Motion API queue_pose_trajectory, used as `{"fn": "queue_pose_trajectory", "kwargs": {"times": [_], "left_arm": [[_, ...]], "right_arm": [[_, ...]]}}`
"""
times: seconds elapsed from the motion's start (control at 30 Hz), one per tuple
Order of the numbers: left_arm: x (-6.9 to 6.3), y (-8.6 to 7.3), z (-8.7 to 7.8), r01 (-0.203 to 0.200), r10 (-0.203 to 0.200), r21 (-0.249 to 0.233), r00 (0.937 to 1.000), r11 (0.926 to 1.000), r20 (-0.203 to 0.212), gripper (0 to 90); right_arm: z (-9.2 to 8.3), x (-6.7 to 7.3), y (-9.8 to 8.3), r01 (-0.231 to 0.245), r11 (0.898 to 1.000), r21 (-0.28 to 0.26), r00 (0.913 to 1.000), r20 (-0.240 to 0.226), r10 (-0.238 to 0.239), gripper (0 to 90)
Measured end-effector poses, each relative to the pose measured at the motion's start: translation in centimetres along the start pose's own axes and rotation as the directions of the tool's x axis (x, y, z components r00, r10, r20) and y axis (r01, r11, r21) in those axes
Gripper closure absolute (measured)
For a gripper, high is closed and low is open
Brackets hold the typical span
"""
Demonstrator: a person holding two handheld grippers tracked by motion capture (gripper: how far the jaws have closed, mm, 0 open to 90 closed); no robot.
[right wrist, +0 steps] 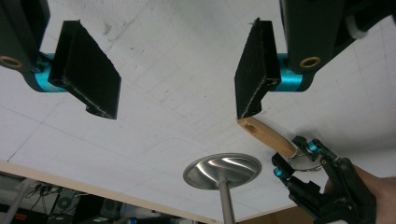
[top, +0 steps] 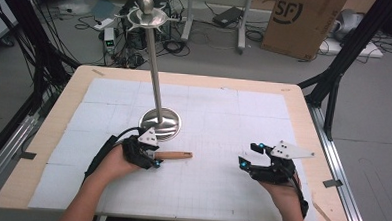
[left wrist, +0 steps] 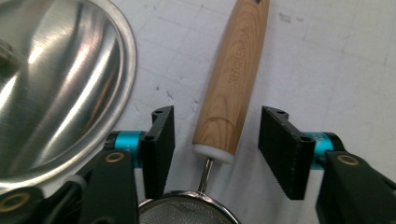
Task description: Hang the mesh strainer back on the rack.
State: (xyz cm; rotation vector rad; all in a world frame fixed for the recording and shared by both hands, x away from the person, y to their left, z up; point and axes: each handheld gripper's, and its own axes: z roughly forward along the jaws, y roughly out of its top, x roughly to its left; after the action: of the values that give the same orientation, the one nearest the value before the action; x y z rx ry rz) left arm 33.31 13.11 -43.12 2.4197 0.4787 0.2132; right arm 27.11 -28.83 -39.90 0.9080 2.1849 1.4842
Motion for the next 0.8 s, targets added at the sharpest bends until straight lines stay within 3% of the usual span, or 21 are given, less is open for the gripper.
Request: {"fn": "queue_pose_trajectory", "kwargs": {"times": [0.03,0.13,0.47,0.8], "left_arm": [[-0.04,0.01,-0.07,-0.006,0.006,0.0,1.0,1.0,0.006,55.7],[-0.1,0.01,-0.16,0.005,-0.005,0.004,1.0,1.0,-0.005,62.9],[-0.21,0.0,-0.74,0.03,-0.029,0.022,0.9986,0.9993,-0.044,67.2],[-0.5,0.09,-0.99,0.091,-0.092,0.033,0.9957,0.9953,0.012,69.5]], "right_arm": [[-0.03,0.02,-0.01,-0.002,1.0,0.001,1.0,-0.001,0.002,30.9],[0.12,0.07,-0.03,-0.002,1.0,0.003,1.0,-0.006,0.002,31.0],[0.26,0.15,0.01,0.008,1.0,0.006,0.9999,-0.013,-0.008,31.0],[0.28,0.1,0.0,0.008,1.0,0.005,0.9998,-0.015,-0.008,31.1]]}}
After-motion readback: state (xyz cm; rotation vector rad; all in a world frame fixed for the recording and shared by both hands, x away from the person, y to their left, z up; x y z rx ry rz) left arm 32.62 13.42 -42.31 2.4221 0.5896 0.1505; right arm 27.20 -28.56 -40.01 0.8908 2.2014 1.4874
